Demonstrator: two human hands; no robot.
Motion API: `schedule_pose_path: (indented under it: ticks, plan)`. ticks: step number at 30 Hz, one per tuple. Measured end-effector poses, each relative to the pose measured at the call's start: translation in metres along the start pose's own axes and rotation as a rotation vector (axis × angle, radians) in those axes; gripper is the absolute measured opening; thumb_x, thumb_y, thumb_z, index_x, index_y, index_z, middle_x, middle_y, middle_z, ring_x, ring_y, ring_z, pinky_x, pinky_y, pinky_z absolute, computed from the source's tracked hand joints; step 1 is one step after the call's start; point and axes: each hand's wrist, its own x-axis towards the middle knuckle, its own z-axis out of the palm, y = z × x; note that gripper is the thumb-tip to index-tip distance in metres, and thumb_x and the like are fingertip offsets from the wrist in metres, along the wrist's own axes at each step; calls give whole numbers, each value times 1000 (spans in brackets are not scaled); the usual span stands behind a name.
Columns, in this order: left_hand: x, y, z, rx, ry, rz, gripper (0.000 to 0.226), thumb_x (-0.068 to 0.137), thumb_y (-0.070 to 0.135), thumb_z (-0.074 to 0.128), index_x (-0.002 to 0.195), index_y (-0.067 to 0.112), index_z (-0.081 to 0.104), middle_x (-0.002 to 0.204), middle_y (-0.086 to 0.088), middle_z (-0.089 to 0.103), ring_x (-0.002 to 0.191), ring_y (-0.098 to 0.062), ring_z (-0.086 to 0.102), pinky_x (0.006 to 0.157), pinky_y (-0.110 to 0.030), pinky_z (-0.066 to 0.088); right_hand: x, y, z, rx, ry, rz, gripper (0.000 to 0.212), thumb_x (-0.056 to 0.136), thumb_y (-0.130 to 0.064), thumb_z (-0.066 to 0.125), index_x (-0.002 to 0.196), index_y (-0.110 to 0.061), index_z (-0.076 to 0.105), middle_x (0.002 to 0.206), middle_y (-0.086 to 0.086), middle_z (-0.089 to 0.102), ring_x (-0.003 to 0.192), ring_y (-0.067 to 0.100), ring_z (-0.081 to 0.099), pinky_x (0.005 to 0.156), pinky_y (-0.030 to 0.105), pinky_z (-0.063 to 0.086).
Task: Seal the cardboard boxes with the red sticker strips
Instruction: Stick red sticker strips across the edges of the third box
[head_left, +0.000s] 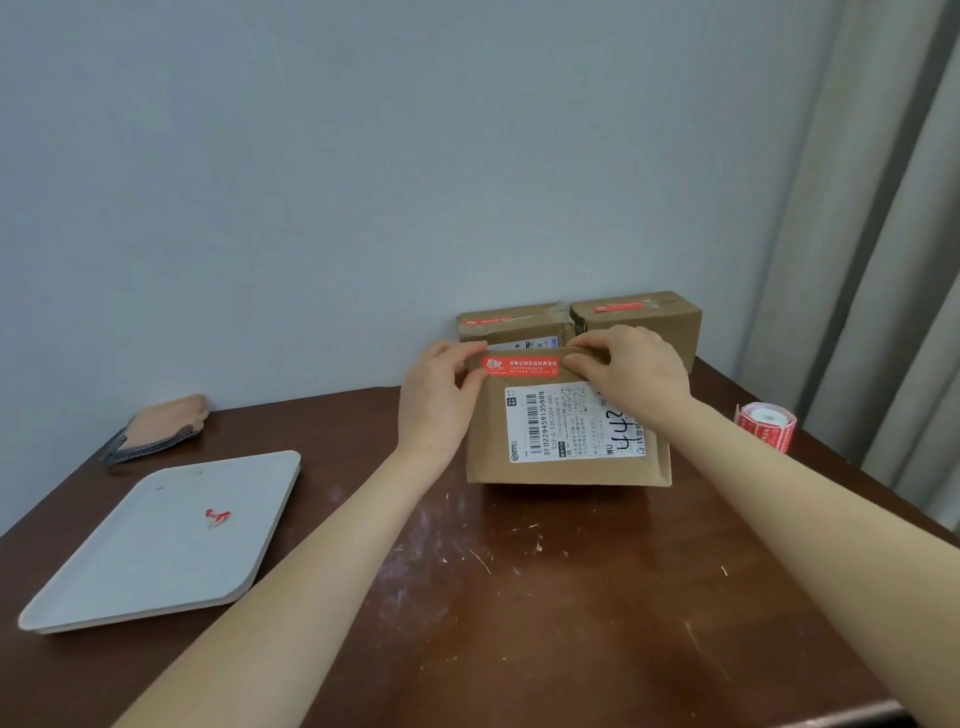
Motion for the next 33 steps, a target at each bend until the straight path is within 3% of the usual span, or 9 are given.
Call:
schedule_pose_path:
  ticks: [6,11,19,27,33]
  plan:
    - [-3,3,-1,-35,36,0,25,89,16,62,113,20,69,113,3,66,89,-4,59,81,-14,43,-1,2,0,20,1,16,28,92,-44,54,113,-32,68,103,-4,69,98,18,59,73,32,46]
    - [-3,6,1,-56,58,4,21,90,14,62,108,19,72,109,4,69,89,-2,59,83,-15,45,1,5,-2,5,-1,24,28,92,-44,53,113,-33,67,104,-4,69,99,17,58,74,31,46]
    - [8,5,2,-3,33,-56,8,87,19,64,91,21,71,95,6,69,84,-12,65,77,-33,53,0,6,0,-3,12,4,26,92,-44,53,111,-32,68,100,-5,70,97,17,58,73,32,47]
    - [20,11,-1,154,-44,-54,6,88,20,62,83,18,65,99,2,65,86,-17,62,75,-33,50,-2,5,-1,3,17,4,26,92,-43,55,109,-31,69,98,-3,70,93,17,59,69,30,43]
    - [21,13,-3,224,-99,-19,9,91,20,57,84,15,61,106,0,55,89,-18,59,74,-27,42,-4,4,-1,-8,10,8,26,92,-43,54,111,-31,68,100,-2,67,99,18,55,75,33,45]
